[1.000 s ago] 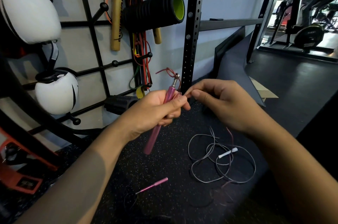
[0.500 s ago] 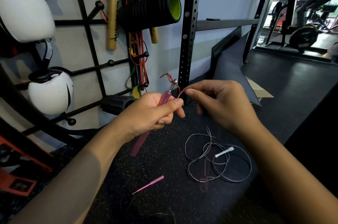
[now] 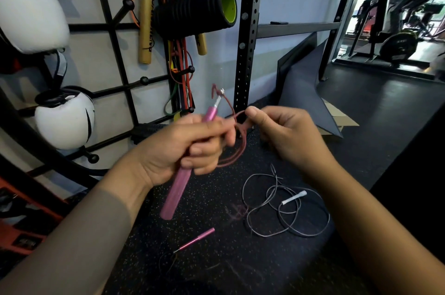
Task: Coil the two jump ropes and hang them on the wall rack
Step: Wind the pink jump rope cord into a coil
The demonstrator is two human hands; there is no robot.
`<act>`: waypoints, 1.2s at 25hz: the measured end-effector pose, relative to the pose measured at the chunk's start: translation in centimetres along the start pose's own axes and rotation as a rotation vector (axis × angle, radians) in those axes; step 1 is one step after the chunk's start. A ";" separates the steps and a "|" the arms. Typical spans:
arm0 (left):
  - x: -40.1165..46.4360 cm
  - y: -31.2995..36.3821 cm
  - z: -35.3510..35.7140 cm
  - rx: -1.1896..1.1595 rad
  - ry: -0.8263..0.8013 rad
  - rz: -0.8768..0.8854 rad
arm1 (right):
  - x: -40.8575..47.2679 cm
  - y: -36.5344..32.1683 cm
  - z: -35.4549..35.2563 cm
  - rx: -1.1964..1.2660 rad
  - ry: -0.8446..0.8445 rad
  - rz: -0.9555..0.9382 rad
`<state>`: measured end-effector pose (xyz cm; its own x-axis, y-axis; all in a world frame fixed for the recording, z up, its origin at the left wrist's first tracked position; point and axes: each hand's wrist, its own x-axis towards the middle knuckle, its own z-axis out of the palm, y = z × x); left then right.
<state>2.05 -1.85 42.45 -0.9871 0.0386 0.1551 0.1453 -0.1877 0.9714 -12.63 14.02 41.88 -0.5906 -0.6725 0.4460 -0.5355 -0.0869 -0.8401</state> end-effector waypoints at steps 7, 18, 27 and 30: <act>1.0 1.6 -0.7 -0.319 0.470 0.474 | -2.6 1.2 4.0 0.142 -0.499 0.282; 0.1 0.5 -0.7 0.925 0.365 0.034 | -0.2 -0.5 0.3 -0.086 -0.077 -0.083; 0.2 0.2 -0.6 0.638 0.353 -0.003 | 0.2 0.0 -0.2 -0.149 -0.134 -0.155; 0.1 0.3 -0.4 0.673 0.316 -0.027 | 0.3 0.1 0.1 -0.193 -0.075 -0.175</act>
<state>1.92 -2.26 42.67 -0.9482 -0.2689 0.1689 0.0295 0.4549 0.8900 -12.81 13.74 41.89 -0.4366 -0.7128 0.5489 -0.7349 -0.0693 -0.6746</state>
